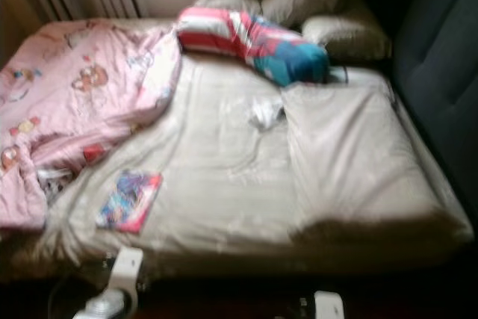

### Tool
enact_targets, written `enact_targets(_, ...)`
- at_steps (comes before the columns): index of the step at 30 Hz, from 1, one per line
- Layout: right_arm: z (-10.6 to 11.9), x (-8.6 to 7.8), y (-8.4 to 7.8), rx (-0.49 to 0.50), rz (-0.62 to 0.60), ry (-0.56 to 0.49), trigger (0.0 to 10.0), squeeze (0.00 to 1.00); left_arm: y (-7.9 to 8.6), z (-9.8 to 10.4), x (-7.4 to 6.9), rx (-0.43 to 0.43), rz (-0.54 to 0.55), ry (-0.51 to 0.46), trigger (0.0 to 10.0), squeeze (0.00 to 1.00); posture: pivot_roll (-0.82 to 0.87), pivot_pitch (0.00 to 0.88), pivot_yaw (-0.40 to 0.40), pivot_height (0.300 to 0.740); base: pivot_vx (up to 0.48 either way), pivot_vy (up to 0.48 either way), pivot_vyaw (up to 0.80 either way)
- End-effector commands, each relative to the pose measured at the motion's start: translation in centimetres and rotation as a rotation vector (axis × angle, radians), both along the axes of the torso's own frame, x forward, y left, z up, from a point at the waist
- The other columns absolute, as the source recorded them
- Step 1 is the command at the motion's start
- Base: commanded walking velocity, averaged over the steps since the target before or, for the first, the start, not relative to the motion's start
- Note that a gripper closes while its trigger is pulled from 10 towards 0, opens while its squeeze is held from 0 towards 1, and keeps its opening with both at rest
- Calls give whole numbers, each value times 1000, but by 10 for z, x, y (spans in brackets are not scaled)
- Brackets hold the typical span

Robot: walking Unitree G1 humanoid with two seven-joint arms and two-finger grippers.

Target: Clean up the room

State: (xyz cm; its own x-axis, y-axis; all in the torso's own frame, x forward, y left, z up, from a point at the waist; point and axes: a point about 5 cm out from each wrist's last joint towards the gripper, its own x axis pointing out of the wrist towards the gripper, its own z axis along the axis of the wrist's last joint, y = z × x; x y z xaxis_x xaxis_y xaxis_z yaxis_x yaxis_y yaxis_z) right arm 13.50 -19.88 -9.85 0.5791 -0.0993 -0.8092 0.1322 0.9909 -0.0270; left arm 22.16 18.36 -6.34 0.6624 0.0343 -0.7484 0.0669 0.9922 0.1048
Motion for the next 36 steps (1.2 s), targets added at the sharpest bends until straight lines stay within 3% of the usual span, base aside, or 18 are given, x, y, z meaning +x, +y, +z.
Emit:
enact_targets(1, 0, 2, 3, 11, 1, -7, 10000, 0, 8, -5, -9, 17, 9, 34, 10000, 0, -61, 162, 31, 740, 0, -266, 0)
enact_targets(36, 1, 1, 2, -12, -19, -15, 10000, 0, 5, -3, -6, 11, -10, 26, 10000, 0, -64, 184, 37, 740, 0, -255, 69)
